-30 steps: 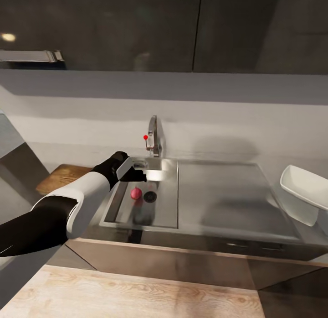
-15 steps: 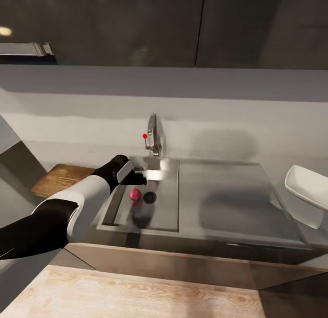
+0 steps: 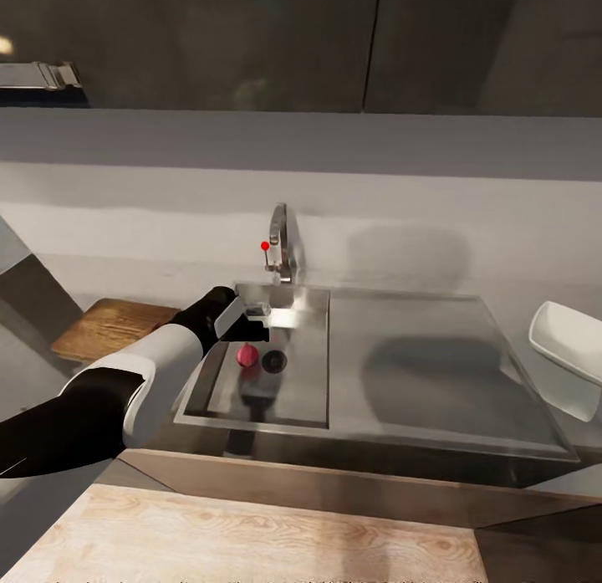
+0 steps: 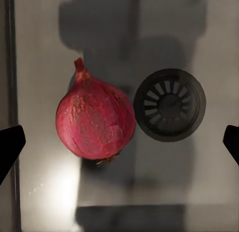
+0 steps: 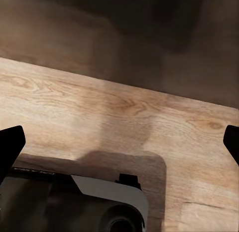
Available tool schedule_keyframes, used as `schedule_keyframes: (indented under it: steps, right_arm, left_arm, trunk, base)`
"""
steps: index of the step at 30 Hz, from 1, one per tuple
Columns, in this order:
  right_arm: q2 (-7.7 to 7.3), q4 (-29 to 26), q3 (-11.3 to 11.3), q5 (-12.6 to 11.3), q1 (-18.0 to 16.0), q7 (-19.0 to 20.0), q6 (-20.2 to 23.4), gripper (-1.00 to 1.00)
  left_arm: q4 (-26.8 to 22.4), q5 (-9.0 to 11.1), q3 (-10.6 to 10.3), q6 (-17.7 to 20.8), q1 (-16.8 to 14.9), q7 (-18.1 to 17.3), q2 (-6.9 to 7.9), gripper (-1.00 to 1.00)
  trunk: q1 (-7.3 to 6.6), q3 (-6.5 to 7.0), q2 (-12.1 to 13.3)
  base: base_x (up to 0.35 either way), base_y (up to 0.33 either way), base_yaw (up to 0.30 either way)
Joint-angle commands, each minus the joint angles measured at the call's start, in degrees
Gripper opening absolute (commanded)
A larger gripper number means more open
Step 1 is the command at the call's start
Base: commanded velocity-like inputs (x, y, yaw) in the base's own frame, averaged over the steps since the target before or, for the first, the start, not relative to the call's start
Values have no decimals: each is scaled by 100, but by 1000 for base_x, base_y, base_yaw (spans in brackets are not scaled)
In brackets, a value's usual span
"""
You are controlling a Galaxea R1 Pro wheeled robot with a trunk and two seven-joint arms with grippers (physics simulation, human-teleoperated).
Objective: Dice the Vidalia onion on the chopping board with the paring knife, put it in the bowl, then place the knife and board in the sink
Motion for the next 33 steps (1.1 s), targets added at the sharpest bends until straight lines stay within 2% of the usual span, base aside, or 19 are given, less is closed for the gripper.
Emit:
schedule_keyframes:
  steps: [1, 33]
  right_arm:
    - [4, 1, -23, 26, -3, 20, -17, 100]
    - [10, -1, -16, 28, -3, 22, -17, 100]
  left_arm:
    - [-5, 63, -40, 23, -3, 40, 1, 100]
    - [6, 63, -40, 23, -3, 23, 1, 100]
  trunk:
    - [3, -19, -10]
    - [3, -310, -10]
  base:
    - [1, 28, 0]
    - [16, 15, 0]
